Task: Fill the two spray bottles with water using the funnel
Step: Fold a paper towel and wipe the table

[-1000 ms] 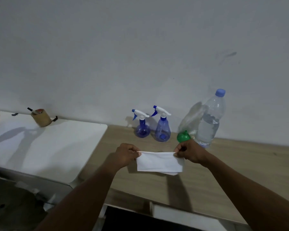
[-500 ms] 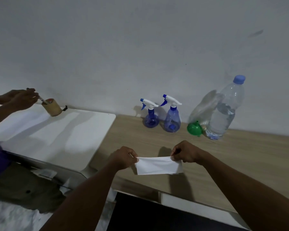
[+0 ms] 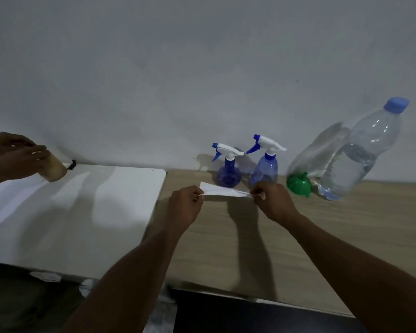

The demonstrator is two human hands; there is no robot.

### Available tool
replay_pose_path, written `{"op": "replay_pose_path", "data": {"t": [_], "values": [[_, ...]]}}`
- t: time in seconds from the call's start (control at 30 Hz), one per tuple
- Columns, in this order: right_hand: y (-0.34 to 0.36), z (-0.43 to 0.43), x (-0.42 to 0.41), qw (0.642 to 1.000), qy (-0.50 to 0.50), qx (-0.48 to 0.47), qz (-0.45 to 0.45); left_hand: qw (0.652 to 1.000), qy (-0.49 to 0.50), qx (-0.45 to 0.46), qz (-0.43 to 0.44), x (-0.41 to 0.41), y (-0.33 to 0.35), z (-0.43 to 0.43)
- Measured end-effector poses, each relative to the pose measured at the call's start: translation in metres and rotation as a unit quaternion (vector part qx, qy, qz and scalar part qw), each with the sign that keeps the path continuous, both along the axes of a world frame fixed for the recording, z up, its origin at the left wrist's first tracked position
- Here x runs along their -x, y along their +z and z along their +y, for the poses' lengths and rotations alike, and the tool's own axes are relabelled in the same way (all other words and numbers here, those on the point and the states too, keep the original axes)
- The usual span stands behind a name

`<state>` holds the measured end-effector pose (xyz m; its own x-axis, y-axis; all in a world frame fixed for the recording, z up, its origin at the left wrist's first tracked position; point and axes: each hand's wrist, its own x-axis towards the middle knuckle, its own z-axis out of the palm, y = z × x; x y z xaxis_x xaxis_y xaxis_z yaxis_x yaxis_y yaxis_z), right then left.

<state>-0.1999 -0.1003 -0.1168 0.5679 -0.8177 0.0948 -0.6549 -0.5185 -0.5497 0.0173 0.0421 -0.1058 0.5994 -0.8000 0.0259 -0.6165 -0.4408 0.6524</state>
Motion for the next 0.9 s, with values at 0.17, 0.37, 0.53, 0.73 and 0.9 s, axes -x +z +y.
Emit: {"op": "replay_pose_path", "data": {"t": [0.17,0.37,0.53,0.73,0.9], "values": [[-0.046,0.026,0.012,0.991,0.043,0.03,0.121,0.987,-0.116,-0.1,-0.046,-0.015,-0.039,0.012],[-0.084,0.058,0.012,0.979,0.029,0.12,0.165,0.967,-0.182,-0.147,-0.099,-0.031,-0.072,0.028],[-0.08,0.067,-0.028,0.966,0.157,0.131,0.158,0.97,-0.163,-0.141,-0.114,-0.036,-0.086,0.047],[-0.104,0.058,-0.076,0.945,0.22,0.057,0.233,0.967,-0.162,-0.163,-0.109,-0.039,-0.098,0.062],[-0.098,0.029,-0.091,0.956,0.182,0.019,0.229,0.973,-0.141,-0.15,-0.109,-0.032,-0.094,0.052]]}}
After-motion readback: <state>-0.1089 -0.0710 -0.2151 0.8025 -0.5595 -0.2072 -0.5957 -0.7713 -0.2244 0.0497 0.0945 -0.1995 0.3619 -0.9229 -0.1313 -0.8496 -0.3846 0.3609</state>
